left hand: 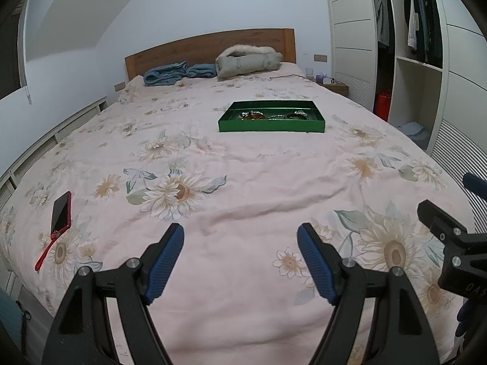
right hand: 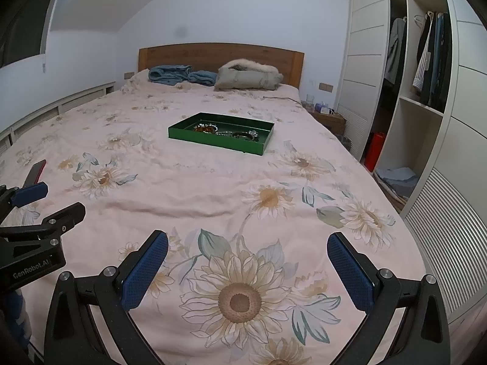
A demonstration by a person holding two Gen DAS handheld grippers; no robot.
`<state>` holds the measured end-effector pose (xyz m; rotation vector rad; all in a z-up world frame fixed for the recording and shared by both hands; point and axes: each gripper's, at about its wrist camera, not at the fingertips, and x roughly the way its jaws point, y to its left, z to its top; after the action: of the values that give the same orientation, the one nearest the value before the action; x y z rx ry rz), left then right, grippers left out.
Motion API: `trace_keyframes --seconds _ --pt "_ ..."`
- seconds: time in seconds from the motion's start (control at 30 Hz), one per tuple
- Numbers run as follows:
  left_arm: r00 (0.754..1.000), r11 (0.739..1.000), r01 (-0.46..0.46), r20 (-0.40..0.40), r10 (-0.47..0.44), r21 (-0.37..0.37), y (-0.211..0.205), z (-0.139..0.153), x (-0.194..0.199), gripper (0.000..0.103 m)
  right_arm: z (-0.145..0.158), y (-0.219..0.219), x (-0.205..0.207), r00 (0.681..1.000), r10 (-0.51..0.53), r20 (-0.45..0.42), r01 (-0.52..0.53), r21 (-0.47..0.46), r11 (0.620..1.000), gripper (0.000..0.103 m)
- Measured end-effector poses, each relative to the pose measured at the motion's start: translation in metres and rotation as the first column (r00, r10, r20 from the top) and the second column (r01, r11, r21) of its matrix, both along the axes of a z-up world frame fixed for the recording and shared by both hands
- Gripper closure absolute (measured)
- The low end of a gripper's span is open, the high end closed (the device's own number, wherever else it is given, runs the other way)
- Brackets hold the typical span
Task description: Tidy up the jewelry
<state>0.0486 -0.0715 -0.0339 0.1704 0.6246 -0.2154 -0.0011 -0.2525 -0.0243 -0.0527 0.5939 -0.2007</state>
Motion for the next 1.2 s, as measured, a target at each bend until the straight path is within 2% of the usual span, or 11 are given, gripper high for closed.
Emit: trace_keyframes --seconds 1.2 --pt "0.999 0.999 -0.043 -0.018 0.042 -0.009 0.019 -0.004 0.011 0.027 -0.007 0.004 0.007 1.000 -0.006 -0.022 0.006 0.000 1.000 0.000"
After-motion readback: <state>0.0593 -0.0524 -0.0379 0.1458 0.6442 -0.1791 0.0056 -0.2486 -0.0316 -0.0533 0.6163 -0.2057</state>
